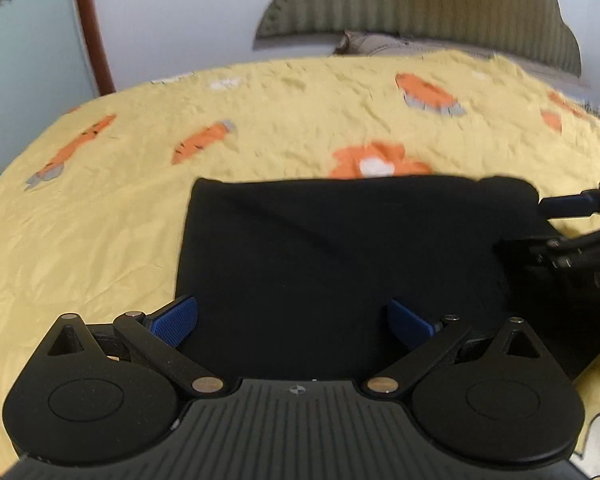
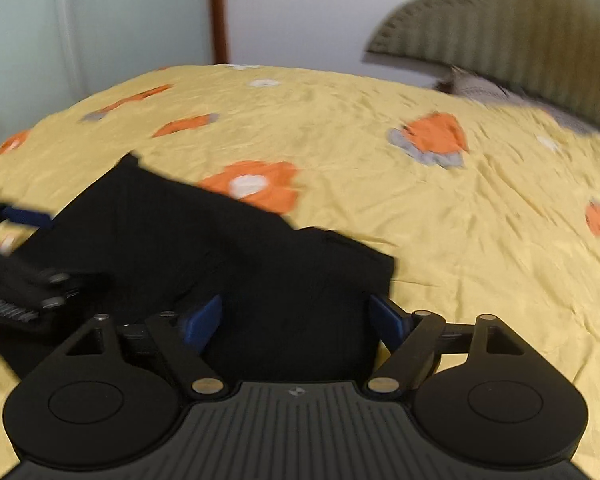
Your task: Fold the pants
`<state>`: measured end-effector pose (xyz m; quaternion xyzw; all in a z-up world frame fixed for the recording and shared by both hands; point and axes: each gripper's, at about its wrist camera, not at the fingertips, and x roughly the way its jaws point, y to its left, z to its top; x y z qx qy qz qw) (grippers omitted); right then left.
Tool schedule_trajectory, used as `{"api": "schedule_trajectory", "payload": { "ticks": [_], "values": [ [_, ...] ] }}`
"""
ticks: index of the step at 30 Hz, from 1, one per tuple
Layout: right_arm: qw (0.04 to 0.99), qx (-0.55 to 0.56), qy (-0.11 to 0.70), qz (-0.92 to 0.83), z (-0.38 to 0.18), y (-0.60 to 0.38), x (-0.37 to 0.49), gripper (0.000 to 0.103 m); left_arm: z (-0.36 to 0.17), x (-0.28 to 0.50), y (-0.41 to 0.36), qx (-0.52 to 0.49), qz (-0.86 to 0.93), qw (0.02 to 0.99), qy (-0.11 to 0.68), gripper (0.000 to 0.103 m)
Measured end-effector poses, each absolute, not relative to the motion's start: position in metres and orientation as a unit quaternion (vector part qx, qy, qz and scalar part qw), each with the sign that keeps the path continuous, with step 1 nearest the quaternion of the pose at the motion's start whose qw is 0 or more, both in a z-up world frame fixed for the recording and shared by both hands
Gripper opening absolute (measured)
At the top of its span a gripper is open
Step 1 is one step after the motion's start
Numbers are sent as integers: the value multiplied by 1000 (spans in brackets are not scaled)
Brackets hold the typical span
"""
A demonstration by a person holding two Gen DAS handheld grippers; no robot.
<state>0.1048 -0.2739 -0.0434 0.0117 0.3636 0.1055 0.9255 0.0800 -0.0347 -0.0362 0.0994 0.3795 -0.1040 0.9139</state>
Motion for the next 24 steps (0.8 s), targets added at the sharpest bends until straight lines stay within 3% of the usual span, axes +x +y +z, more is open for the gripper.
{"api": "schedule_trajectory", "payload": {
  "ticks": [6, 11, 17, 22, 24],
  "values": [
    [935, -11, 342, 89, -35, -270, 113, 80, -15, 114, -56, 110, -110, 925, 348, 103],
    [931, 18, 355, 82, -50, -279, 132, 88, -44, 154, -68, 118, -93, 907, 394, 103],
    [946, 13, 314, 77, -32, -273, 90, 88, -30, 127, -49, 107, -97, 916, 375, 102],
    [934, -22, 335, 122, -50, -254, 66, 90, -44, 94, -44, 151, -121, 909, 370, 103],
    [933, 20, 341, 114, -54, -265, 65, 90, -44, 82, -39, 153, -117, 917, 349, 103]
  ]
}}
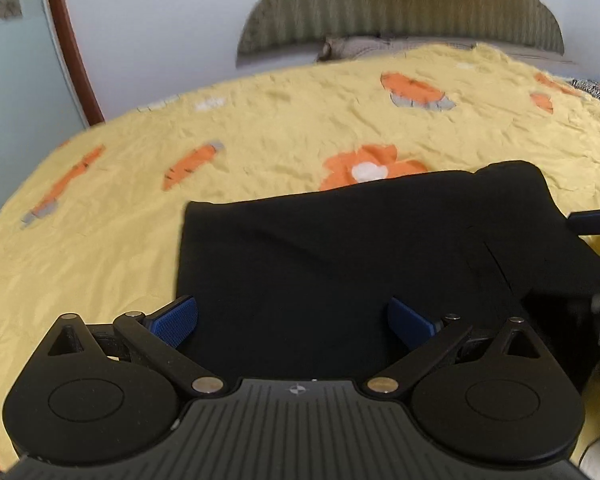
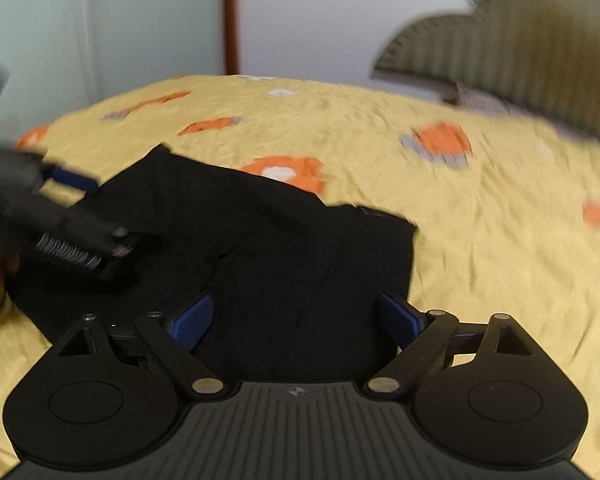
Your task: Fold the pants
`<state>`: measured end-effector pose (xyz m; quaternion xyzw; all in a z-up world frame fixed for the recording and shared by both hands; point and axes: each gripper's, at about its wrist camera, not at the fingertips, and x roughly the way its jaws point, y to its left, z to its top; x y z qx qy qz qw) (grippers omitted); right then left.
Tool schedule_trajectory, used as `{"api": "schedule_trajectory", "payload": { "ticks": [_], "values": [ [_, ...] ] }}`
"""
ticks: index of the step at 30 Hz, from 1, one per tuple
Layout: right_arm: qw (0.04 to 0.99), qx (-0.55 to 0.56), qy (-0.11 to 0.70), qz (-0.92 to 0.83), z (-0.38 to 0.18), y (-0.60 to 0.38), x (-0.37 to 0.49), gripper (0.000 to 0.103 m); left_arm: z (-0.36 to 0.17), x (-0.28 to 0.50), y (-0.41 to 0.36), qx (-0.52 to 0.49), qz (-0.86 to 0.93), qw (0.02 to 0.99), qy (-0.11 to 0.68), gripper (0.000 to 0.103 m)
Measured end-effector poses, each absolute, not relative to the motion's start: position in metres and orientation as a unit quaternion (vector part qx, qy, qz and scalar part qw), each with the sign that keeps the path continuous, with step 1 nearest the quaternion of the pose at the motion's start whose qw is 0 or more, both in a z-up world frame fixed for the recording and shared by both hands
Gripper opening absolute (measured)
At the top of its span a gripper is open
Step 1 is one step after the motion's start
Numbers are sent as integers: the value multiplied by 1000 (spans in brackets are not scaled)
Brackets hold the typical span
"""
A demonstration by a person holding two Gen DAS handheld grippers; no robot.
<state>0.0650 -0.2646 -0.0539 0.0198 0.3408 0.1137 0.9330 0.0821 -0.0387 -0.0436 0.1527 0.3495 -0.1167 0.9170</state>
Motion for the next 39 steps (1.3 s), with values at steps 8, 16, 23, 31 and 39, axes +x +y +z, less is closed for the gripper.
{"api": "schedule_trajectory", "payload": {
  "ticks": [8, 16, 23, 31, 39],
  "values": [
    [932, 22, 349, 91, -53, -268, 42, 90, -44, 53, -21, 149, -114, 916, 354, 103],
    [932, 99, 338, 85, -51, -290, 18, 91, -30, 38, 9, 112, -106, 911, 383, 103],
    [932, 128, 334, 56, -50, -299, 19, 91, -26, 47, 22, 85, -73, 909, 401, 103],
    [934, 64, 348, 41, -60, -281, 22, 102, -31, 50, 15, 89, -60, 910, 399, 103],
    [939, 48, 338, 45, -47, -272, 15, 102, -31, 47, 13, 96, -56, 913, 394, 103]
  ]
}}
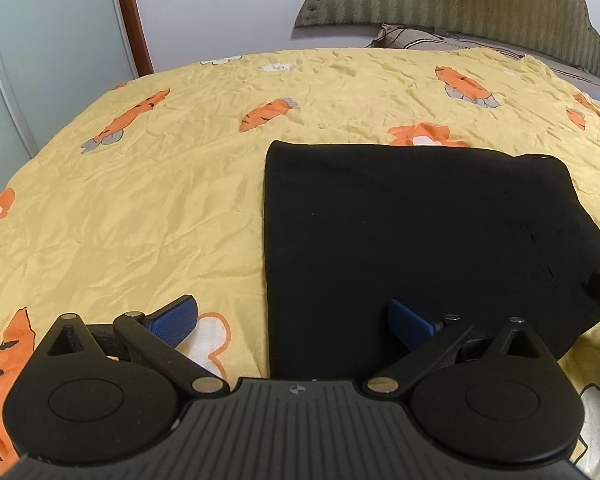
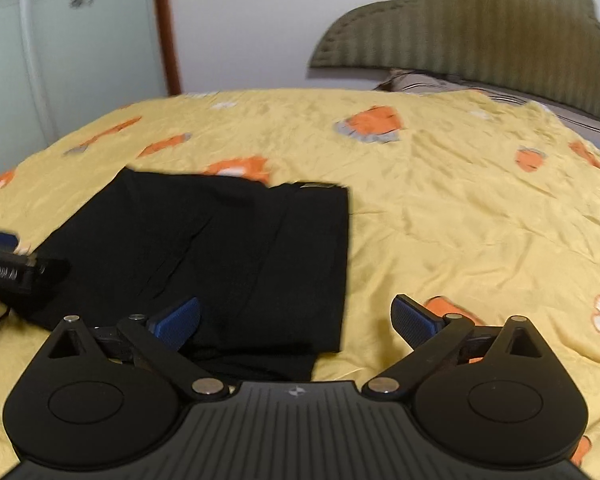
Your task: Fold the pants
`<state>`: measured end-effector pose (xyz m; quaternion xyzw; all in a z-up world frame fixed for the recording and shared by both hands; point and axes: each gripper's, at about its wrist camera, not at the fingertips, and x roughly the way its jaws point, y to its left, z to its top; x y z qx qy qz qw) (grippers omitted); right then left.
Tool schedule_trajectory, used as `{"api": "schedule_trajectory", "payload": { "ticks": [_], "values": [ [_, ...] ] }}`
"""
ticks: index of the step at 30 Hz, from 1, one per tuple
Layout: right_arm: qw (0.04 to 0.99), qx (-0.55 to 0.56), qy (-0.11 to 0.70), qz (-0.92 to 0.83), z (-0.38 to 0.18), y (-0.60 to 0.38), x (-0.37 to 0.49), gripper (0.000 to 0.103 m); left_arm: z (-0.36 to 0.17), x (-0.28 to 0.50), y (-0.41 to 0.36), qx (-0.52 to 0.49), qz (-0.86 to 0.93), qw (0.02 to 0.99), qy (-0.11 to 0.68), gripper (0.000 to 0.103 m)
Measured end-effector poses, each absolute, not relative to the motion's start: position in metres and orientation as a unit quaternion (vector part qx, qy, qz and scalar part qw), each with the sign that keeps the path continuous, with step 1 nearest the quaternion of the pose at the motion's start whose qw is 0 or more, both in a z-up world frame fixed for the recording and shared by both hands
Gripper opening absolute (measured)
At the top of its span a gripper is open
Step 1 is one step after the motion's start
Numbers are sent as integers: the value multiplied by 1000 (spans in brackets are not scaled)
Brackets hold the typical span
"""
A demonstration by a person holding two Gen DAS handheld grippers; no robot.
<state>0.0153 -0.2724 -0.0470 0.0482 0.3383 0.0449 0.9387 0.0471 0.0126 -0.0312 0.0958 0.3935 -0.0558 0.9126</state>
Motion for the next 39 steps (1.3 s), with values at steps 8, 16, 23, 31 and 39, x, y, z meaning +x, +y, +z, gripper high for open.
{"api": "schedule_trajectory", "payload": {
  "ticks": [8, 16, 23, 31, 39],
  "values": [
    [937, 45, 345, 24, -47, -270, 10, 103, -31, 43, 10, 111, -58, 915, 383, 103],
    [951, 3, 309, 11, -26, -244, -1, 103, -30, 38, 11, 114, -62, 915, 383, 103],
    [948, 26, 317, 17, -13, -215, -12, 103, -26, 28, 16, 96, -64, 910, 397, 103],
    [939, 49, 340, 27, -13, -203, -28, 103, -21, 15, 18, 86, -59, 911, 399, 103],
    [941, 13, 339, 13, -25, -202, -39, 103, -24, -12, 25, 60, -49, 919, 386, 103]
  ]
}}
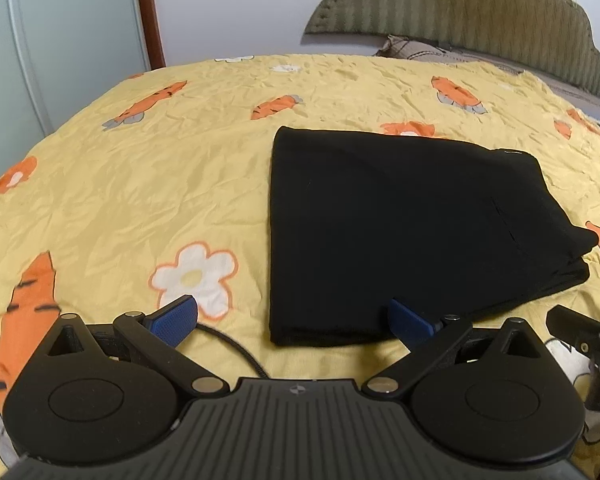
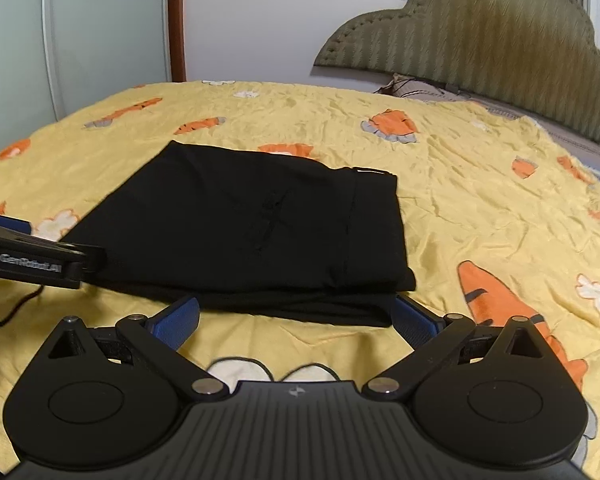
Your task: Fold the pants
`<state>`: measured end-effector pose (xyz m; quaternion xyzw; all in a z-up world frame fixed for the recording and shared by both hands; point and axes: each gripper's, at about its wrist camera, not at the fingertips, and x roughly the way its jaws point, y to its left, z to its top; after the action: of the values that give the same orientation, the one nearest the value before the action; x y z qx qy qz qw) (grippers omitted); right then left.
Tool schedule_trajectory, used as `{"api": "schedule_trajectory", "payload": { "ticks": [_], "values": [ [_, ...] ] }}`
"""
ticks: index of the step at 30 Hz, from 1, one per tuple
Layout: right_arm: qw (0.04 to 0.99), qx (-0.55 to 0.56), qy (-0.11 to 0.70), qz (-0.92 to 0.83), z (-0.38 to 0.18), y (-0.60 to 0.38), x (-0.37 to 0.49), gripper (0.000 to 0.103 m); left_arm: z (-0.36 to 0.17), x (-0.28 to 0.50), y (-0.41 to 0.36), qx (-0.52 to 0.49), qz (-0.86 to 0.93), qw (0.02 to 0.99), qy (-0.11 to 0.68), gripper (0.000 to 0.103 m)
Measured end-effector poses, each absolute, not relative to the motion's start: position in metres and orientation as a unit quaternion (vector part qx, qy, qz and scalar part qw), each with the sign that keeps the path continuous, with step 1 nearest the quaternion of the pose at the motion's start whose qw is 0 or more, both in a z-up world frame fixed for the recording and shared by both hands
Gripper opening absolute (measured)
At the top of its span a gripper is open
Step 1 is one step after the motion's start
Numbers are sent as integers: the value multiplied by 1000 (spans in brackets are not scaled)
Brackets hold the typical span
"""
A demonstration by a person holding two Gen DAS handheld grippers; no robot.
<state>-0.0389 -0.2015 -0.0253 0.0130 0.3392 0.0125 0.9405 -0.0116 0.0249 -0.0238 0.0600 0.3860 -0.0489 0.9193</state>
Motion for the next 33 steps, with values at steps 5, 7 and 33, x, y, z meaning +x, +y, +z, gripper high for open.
{"api": "schedule_trajectory", "payload": {
  "ticks": [5, 7, 33],
  "values": [
    [939, 14, 343, 20, -33, -196, -43, 103, -30, -22, 34, 35, -47, 919, 390, 102],
    [938, 18, 345, 25, -36, -194, -43, 103, -34, -28, 35, 33, -44, 921, 387, 102],
    [926, 135, 348, 53, -4, -196, -63, 103, -43, -41, 37, 38, -47, 932, 357, 102]
  ]
}}
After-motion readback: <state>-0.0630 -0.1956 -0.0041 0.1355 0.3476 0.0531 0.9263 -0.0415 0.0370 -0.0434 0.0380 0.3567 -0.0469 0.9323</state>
